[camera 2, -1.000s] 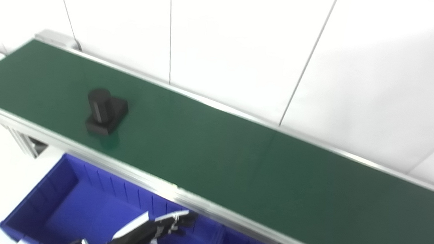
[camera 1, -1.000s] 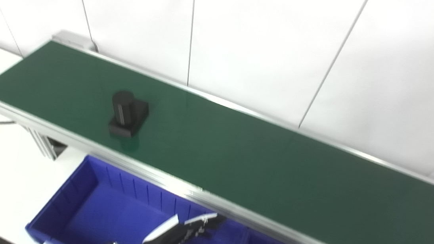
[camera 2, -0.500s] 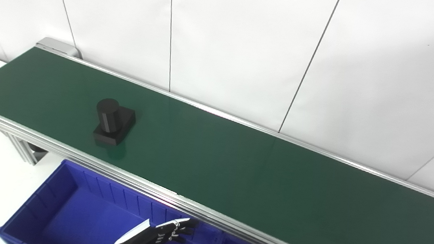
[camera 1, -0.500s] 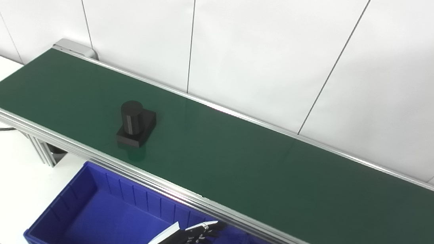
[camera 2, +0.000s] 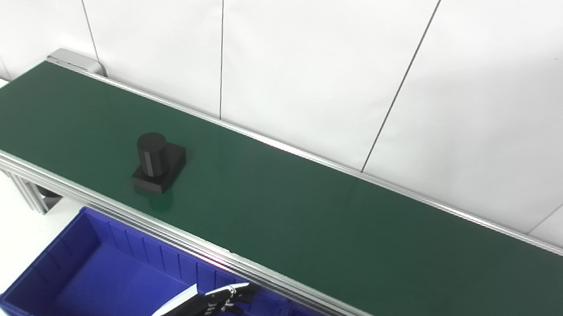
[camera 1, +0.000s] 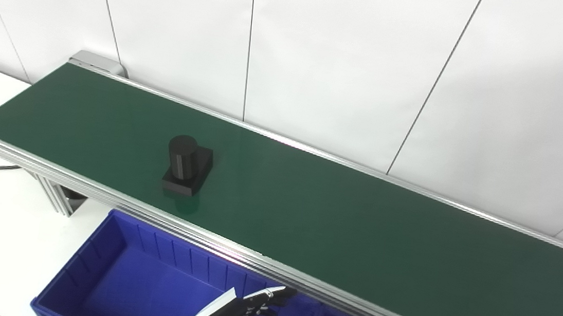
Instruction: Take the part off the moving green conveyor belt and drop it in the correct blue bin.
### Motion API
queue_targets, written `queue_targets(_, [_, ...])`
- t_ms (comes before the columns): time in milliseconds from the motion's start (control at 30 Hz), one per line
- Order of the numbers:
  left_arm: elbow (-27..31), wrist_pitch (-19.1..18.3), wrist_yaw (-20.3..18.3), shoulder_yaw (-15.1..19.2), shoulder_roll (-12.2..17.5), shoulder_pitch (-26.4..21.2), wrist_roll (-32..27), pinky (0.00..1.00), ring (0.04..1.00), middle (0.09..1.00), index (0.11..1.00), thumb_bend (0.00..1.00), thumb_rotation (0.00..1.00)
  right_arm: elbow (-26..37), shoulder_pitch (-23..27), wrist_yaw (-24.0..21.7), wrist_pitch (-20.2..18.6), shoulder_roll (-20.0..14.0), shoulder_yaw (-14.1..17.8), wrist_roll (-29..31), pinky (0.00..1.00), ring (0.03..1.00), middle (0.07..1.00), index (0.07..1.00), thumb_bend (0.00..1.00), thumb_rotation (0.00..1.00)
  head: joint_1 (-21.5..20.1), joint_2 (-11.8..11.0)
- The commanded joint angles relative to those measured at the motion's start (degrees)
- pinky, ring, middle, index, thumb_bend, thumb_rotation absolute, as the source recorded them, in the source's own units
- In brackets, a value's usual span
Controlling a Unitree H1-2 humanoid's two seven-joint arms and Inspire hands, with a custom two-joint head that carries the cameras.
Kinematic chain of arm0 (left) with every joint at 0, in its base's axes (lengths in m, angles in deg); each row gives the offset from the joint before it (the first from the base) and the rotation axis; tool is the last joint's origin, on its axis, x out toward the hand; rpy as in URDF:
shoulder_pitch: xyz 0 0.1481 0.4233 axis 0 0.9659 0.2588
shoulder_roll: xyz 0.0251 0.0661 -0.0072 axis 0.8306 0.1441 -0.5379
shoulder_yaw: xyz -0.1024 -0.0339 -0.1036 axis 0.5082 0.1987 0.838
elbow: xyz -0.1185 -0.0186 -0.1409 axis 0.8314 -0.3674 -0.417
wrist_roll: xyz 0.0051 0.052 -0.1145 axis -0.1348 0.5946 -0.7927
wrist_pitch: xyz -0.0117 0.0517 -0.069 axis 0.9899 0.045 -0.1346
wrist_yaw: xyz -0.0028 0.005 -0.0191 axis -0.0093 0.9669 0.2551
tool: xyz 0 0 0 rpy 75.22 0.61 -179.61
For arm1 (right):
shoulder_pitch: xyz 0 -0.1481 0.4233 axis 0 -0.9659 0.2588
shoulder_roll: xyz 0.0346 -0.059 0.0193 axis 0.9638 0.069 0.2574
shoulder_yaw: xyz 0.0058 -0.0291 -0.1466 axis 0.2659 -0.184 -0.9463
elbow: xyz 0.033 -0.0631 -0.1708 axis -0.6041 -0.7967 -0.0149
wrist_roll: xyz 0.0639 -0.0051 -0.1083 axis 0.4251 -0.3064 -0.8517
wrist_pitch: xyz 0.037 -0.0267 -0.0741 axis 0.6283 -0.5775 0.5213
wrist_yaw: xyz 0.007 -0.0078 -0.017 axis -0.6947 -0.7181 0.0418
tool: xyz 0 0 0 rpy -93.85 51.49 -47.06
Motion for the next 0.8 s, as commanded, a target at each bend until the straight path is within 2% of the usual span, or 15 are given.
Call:
queue_targets(0, [1.1, 2.3, 0.7, -0.2, -0.3, -1.0, -0.4, 0.84, 0.907, 0.935, 0.915, 1.0, 0.33, 4.0, -0.6, 1.0, 3.3, -0.2, 0.4, 1.1, 0.82, 0.841, 0.852, 0.91, 0.89, 0.14, -0.8, 0.4])
queue_targets(167, [1.0, 2.3, 0.8, -0.2, -0.5, -1.1, -0.2, 0.83, 0.905, 0.938, 0.916, 1.0, 0.32, 10.2, -1.2, 0.1, 3.3, 0.2, 0.7, 3.4, 0.84, 0.839, 0.851, 0.905, 0.92, 0.17, -1.5, 0.7])
queue_targets(267, [0.9, 2.2, 0.8, -0.2, -0.6, -1.3, 0.0, 0.83, 0.908, 0.94, 0.917, 1.0, 0.32, 13.2, -0.4, -0.2, 3.1, 0.8, 1.0, 4.0, 0.81, 0.819, 0.823, 0.878, 0.98, 0.21, -1.9, 0.8])
queue_targets(367, [0.6, 2.4, 1.1, -0.2, -0.6, -1.4, 0.4, 0.83, 0.906, 0.939, 0.917, 1.0, 0.33, 14.2, 0.2, -0.5, 2.9, 1.1, 1.5, 3.9, 0.77, 0.799, 0.805, 0.858, 1.0, 0.24, -1.8, 0.7])
queue_targets(467, [0.2, 2.2, 0.5, -0.2, -0.8, -1.8, -0.6, 0.83, 0.908, 0.94, 0.919, 1.0, 0.31, 15.0, 3.0, -1.0, 3.3, 0.2, 2.2, 3.4, 0.73, 0.776, 0.786, 0.842, 1.0, 0.31, -1.6, 0.5])
queue_targets(567, [-0.1, 2.3, 0.4, -0.3, -0.9, -2.0, -0.9, 0.84, 0.91, 0.941, 0.917, 1.0, 0.31, 15.1, 4.4, -1.6, 3.1, -0.1, 2.4, 3.7, 0.72, 0.778, 0.785, 0.838, 1.0, 0.32, -1.6, 0.3])
queue_targets(767, [-0.8, 2.5, 1.1, -0.5, -0.8, -2.5, 0.5, 0.84, 0.91, 0.938, 0.921, 1.0, 0.32, 18.8, 10.0, -4.1, -8.6, -0.5, 2.8, -2.8, 0.7, 0.801, 0.845, 0.852, 0.98, 0.36, -2.2, -0.1])
